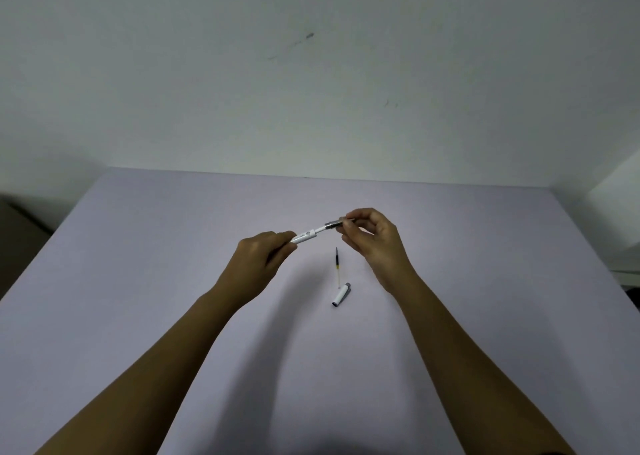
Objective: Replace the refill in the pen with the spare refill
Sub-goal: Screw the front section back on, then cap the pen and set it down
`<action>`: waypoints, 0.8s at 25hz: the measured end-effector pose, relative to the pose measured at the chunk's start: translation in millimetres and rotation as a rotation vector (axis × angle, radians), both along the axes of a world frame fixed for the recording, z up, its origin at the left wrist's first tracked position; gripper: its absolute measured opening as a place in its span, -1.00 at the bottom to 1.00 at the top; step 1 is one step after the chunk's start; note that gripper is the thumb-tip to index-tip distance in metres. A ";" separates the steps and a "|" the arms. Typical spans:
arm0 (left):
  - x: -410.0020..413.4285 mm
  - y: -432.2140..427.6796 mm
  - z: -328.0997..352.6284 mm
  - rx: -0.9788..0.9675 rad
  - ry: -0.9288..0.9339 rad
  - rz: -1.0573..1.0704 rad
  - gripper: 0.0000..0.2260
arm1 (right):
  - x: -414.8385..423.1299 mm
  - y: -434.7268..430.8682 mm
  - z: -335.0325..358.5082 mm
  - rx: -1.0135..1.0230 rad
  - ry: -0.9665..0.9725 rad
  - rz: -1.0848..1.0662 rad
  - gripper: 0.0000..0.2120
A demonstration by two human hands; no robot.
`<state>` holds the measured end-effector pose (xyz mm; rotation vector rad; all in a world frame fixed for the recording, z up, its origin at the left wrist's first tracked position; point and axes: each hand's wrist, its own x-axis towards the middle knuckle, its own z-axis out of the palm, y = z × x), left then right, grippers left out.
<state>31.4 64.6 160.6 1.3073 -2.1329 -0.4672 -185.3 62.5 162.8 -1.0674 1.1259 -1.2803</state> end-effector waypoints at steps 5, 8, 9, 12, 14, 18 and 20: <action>-1.9 -0.1 3.4 -0.012 0.005 -0.043 -0.89 | -6.1 7.8 -7.7 -0.015 0.112 0.051 -0.82; -6.3 1.3 5.0 -0.024 0.010 -0.057 -0.88 | -5.0 10.2 -8.2 -0.025 0.134 0.053 -0.81; -7.2 1.6 5.7 -0.032 0.009 -0.059 -0.88 | -4.3 10.2 -7.7 -0.031 0.146 0.050 -0.82; -7.9 0.2 8.4 -0.046 0.003 -0.059 -0.89 | -3.9 9.8 -4.3 -0.052 0.187 0.045 -0.82; -7.8 -0.9 9.3 -0.042 -0.006 -0.057 -0.89 | -3.4 9.8 -3.3 -0.060 0.204 0.044 -0.82; -4.1 -0.5 9.4 -0.042 -0.004 -0.074 -0.87 | 0.1 12.4 -3.6 -0.051 0.292 0.025 -0.84; -0.2 -0.5 9.4 -0.063 -0.003 -0.086 -0.85 | 0.3 13.2 -3.6 -0.065 0.404 0.028 -0.87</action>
